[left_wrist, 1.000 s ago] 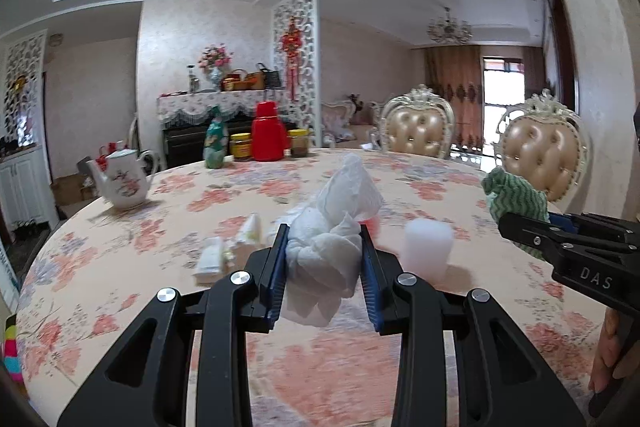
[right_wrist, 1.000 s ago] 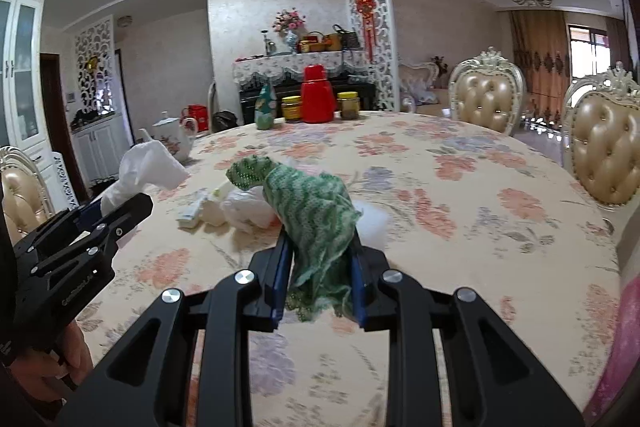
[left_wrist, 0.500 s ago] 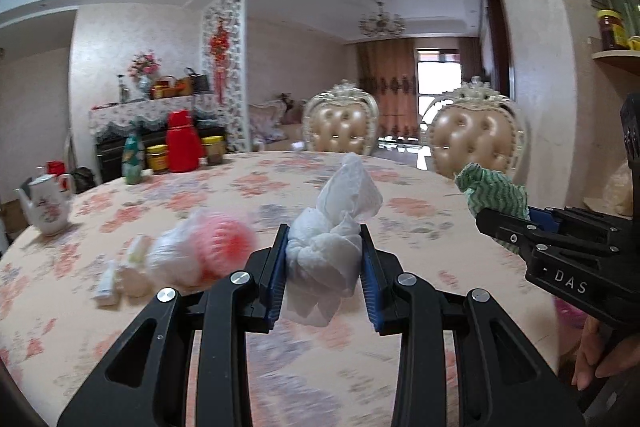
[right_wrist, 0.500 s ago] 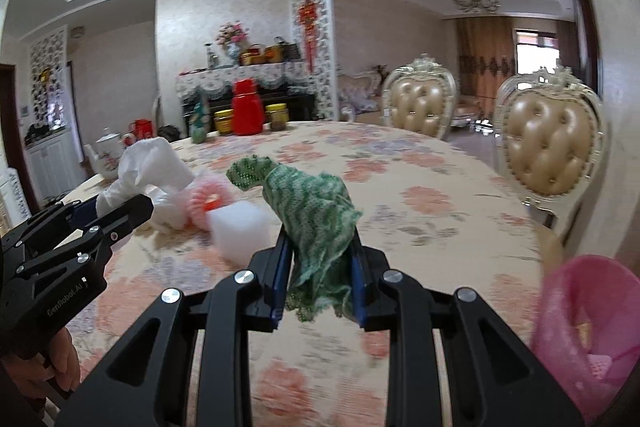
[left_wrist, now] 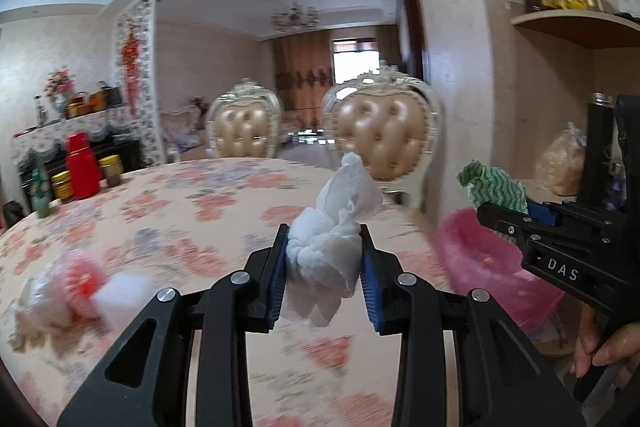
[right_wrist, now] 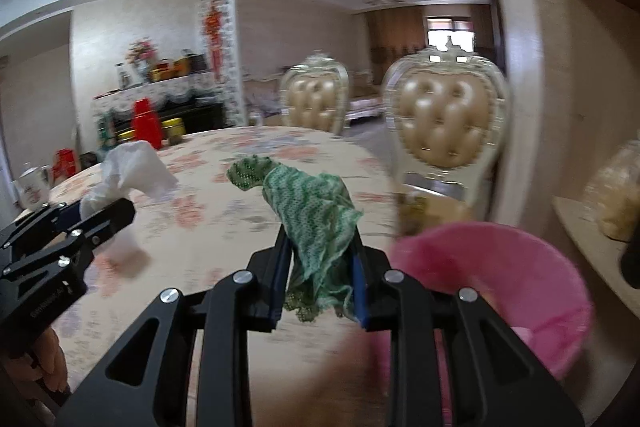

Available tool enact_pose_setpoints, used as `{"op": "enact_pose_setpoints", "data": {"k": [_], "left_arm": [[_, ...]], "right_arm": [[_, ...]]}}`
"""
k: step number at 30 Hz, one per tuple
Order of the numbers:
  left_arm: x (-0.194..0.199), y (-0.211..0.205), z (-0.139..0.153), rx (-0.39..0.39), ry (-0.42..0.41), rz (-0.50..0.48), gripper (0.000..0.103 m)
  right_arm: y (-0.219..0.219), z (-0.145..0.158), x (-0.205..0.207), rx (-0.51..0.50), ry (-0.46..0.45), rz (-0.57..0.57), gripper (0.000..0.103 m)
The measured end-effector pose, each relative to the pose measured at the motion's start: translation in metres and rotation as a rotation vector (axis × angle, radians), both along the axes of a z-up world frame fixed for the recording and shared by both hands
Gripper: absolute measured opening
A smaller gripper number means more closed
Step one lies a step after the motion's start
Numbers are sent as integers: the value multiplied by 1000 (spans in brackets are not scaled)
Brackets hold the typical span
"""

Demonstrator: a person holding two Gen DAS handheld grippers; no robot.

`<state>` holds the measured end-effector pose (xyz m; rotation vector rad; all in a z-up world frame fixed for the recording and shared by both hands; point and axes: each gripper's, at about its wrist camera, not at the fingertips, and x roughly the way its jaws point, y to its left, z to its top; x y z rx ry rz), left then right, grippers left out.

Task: Collect trash
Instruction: 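Drop the green cloth and white tissue into the pink bin by opening both tools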

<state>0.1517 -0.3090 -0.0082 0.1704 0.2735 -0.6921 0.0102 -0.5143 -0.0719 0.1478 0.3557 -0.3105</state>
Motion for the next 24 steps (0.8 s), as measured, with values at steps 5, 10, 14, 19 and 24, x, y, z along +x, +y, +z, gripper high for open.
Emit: {"op": "enact_pose_setpoints", "data": {"k": [5,10,14,19,24], "left_arm": [[2,-47,-2,-6,35,-109,33],[-3,-100,-5,-6,79,-198,33],[1,-137,-11,3,121,-259,33],[7,-172,-21,14,179,-301,33],[12,-196,-31,26,218,-325,33]], "right_arm": [[-51,-11,-27,25,21,-139,28],[-83,-21,-42,51,40,-208,29],[-112,-30,-47,89,57,-237,29],[-142,-36,-47,132,65,-261,31],[-155,-38,-47,141,66,-259,32]]}}
